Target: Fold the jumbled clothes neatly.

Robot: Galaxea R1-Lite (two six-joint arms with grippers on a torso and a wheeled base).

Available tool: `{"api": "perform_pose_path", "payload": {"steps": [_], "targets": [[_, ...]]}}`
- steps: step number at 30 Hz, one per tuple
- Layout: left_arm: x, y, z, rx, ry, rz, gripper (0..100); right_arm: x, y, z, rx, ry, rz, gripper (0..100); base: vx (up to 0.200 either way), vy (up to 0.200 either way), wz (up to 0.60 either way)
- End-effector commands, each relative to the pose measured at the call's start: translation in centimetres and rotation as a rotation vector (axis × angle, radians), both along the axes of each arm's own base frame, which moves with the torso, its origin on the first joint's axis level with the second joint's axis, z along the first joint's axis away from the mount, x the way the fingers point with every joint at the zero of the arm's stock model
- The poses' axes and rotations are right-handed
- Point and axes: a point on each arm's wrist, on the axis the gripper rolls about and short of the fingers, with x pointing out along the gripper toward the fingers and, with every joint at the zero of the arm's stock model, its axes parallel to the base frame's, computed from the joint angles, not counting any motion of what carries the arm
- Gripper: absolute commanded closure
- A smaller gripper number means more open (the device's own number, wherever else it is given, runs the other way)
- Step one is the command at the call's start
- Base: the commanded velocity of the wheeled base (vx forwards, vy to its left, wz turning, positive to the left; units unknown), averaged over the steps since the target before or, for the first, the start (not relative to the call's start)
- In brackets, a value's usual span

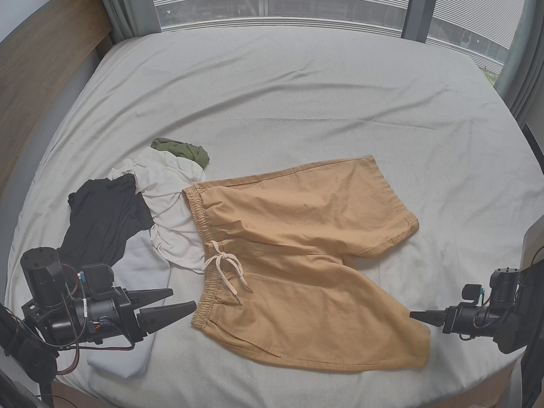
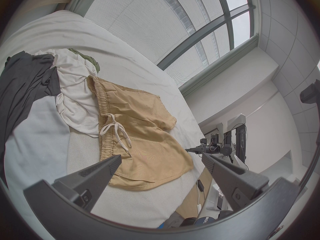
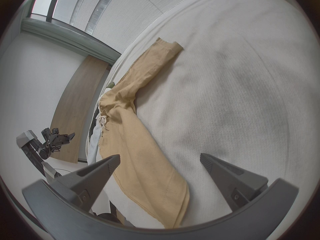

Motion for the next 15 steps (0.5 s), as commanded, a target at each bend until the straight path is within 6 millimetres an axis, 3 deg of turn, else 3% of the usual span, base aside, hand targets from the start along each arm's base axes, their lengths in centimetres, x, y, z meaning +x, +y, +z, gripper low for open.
{"api": "perform_pose_path", "payload": {"steps": [1,10,15], "targets": [[0.1,0.0,-0.2,0.002,0.011,0.000,0,-0.5,0.3,-0.9,0.011,0.067,0.008,0,0.000,0.000,0.00],[0.2,0.0,-0.2,0.001,0.012,0.000,0,-0.9,1.7,-1.0,0.021,0.118,0.074,0,0.000,0.000,0.00],[0.2,-0.1,-0.4,0.003,0.021,-0.001,0,-0.8,3.3,0.0,0.064,0.119,0.109,0,0.000,0.000,0.00]]}}
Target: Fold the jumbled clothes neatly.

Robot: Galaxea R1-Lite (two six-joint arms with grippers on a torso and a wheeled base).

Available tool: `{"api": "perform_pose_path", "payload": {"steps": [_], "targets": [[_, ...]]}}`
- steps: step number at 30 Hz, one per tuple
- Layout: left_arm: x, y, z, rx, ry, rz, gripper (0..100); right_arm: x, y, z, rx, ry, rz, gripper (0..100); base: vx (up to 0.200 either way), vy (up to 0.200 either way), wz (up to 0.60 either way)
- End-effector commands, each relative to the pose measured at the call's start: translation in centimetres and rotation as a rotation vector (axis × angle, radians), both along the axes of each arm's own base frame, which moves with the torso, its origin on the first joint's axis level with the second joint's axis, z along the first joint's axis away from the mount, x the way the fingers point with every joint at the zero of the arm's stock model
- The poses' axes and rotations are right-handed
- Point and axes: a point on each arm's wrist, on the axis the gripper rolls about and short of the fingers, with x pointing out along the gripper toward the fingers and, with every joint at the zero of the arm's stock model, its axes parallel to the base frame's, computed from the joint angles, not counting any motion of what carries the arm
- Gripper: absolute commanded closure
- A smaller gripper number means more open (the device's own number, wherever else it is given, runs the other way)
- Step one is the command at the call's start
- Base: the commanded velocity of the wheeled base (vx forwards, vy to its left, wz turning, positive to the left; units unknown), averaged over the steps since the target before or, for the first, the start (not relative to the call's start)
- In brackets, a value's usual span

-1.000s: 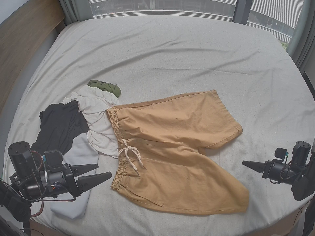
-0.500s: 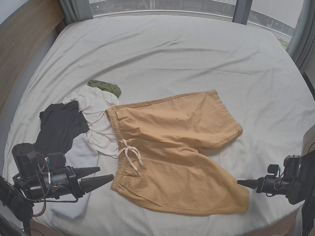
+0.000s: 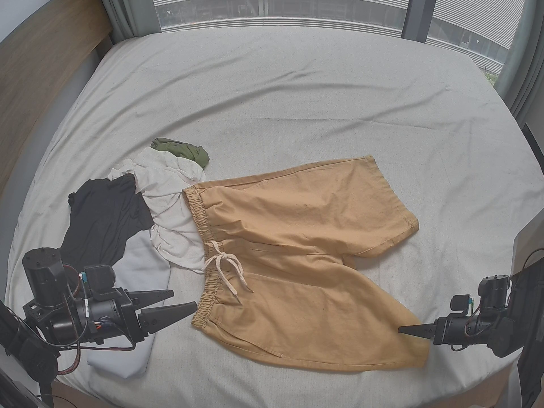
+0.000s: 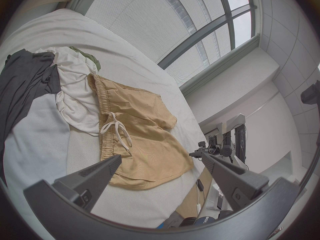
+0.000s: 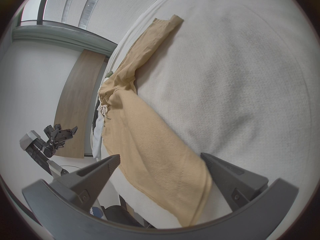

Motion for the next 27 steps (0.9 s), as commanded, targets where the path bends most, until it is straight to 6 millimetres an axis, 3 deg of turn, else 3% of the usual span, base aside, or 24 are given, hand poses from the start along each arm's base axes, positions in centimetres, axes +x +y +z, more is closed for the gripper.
{"api": "perform_pose_path", "payload": {"steps": [1,11,21,27], "targets": [[0.1,0.0,-0.2,0.002,0.010,-0.001,0,-0.4,1.5,1.4,0.042,-0.012,0.040,0,0.000,0.000,0.00],[0.2,0.0,-0.3,0.002,0.013,-0.002,0,-0.2,4.2,7.1,0.203,-0.161,0.083,0,0.000,0.000,0.00],[0.1,-0.2,-0.2,0.001,0.011,-0.008,0,0.1,6.5,6.8,0.185,-0.157,0.122,0,0.000,0.000,0.00],[0.1,-0.2,-0.2,0.000,0.002,-0.008,0,0.9,6.3,6.6,0.176,-0.166,0.088,0,0.000,0.000,0.00]]}}
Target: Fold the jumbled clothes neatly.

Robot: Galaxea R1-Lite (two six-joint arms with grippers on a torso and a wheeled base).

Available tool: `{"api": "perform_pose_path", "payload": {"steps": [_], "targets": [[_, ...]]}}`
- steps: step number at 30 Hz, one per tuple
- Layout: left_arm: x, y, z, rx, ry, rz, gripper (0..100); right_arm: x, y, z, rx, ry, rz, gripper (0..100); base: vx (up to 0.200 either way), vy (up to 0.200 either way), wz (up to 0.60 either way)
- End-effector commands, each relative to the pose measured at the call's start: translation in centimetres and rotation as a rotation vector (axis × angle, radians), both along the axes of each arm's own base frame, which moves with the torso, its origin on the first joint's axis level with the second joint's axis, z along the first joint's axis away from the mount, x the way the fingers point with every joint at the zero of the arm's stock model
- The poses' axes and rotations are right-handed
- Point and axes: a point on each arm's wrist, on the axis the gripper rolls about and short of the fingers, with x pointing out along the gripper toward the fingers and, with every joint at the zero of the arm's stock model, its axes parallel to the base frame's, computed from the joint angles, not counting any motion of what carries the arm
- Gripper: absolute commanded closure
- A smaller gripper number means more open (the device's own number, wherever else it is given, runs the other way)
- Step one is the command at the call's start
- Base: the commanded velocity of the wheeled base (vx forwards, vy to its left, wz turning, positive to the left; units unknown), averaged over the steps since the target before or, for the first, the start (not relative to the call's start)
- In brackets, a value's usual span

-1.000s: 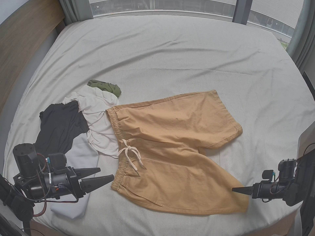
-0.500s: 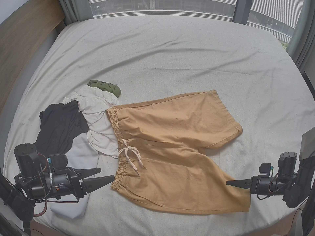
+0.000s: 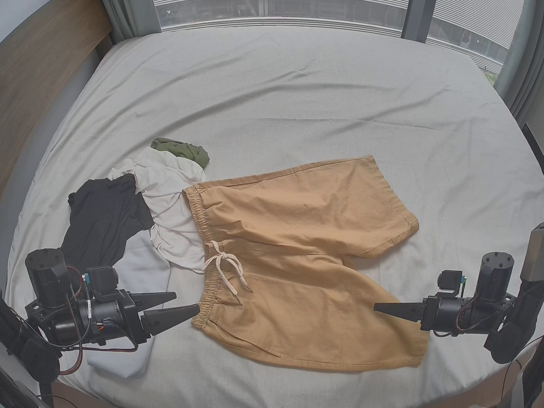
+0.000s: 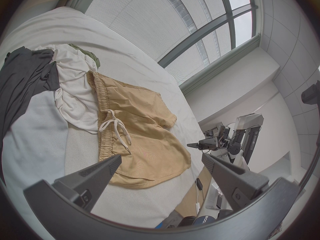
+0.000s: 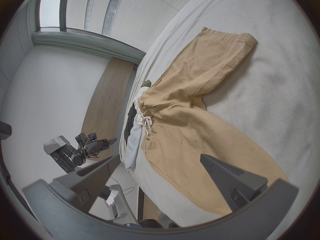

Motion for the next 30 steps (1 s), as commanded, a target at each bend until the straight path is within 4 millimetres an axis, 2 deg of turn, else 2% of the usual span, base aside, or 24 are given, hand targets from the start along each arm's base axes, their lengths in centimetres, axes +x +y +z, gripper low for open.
{"api": "perform_pose_path", "payload": {"steps": [1,6,10,26,29,30], "targets": [[0.0,0.0,0.0,-0.001,-0.004,0.001,0,0.8,-0.5,0.0,0.000,-0.014,-0.038,0,0.000,0.000,0.00],[0.1,0.0,-0.2,-0.001,-0.001,0.001,0,1.6,-3.2,-0.4,-0.013,-0.012,-0.158,0,0.000,0.000,0.00],[0.1,0.0,-0.2,0.000,0.002,-0.001,0,2.6,-4.8,-2.3,-0.042,0.036,-0.223,0,0.000,0.000,0.00],[0.1,-0.1,-0.2,-0.002,0.003,0.000,0,1.9,-4.9,-6.3,-0.161,0.117,-0.161,0,0.000,0.000,0.00],[0.1,0.0,-0.2,-0.002,0.002,0.000,0,1.8,-4.9,-6.6,-0.170,0.119,-0.155,0,0.000,0.000,0.00],[0.1,-0.1,-0.2,-0.003,0.000,0.000,0,1.8,-4.8,-6.6,-0.172,0.119,-0.149,100,0.000,0.000,0.00]]}}
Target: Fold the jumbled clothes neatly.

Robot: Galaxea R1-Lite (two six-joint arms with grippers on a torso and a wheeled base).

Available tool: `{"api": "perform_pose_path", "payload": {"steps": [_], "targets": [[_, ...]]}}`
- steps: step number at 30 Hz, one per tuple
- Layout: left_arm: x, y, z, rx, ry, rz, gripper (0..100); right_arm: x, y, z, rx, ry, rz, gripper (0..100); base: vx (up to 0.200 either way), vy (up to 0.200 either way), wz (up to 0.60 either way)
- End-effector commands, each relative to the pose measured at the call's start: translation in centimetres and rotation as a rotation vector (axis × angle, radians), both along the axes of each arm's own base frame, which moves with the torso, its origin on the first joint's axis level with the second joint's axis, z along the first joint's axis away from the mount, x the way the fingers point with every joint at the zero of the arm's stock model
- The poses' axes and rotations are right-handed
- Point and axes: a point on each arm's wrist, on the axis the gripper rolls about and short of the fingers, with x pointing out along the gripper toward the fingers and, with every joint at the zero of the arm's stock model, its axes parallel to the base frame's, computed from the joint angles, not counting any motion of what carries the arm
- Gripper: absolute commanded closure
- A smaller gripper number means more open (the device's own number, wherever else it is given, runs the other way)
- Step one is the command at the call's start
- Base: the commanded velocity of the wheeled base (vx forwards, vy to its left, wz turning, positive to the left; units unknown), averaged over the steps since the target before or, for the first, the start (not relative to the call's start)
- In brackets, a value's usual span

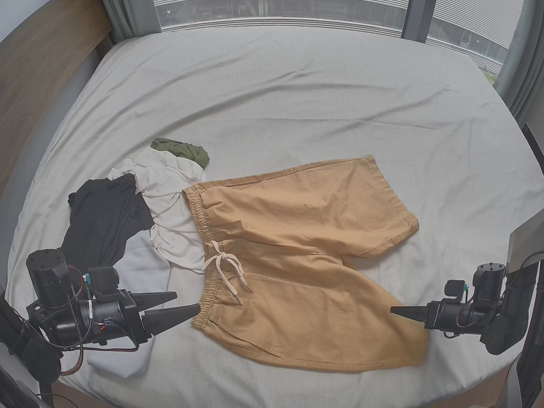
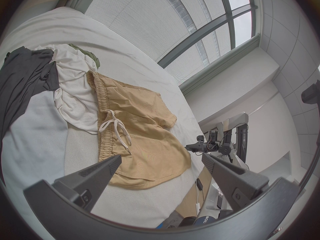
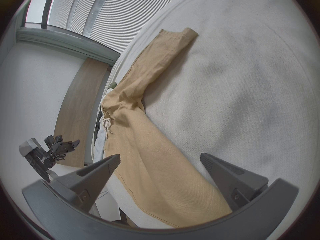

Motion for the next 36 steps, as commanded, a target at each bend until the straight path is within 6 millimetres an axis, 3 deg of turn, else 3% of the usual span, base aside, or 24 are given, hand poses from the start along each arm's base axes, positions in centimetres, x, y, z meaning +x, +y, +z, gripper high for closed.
{"api": "perform_pose_path", "payload": {"steps": [1,8,10,13,20,30,36], "targets": [[0.0,0.0,0.0,-0.001,-0.001,0.000,0,-0.3,0.3,-0.8,-0.001,0.040,0.018,100,0.000,0.000,0.00],[0.0,0.0,0.0,-0.001,0.000,0.000,0,-0.6,1.6,0.8,0.006,-0.022,0.077,100,0.000,0.000,0.00],[0.0,0.0,0.0,0.000,0.002,-0.001,0,-1.8,3.1,3.0,0.016,-0.088,0.146,100,0.000,0.000,0.00],[0.1,-0.2,-0.2,0.001,0.009,-0.008,0,-2.6,4.4,3.7,0.019,-0.112,0.204,100,0.000,0.000,0.00],[0.1,-0.2,-0.2,0.001,0.009,-0.008,0,-3.0,6.6,3.5,0.005,-0.111,0.263,100,0.000,0.000,0.00],[0.1,-0.2,-0.2,0.000,0.002,-0.008,0,-1.8,9.9,0.6,-0.049,-0.059,0.287,100,0.000,0.000,0.00],[0.1,-0.2,-0.1,-0.002,-0.007,-0.008,0,-1.3,11.2,0.8,-0.028,-0.090,0.309,100,0.000,0.000,0.00]]}}
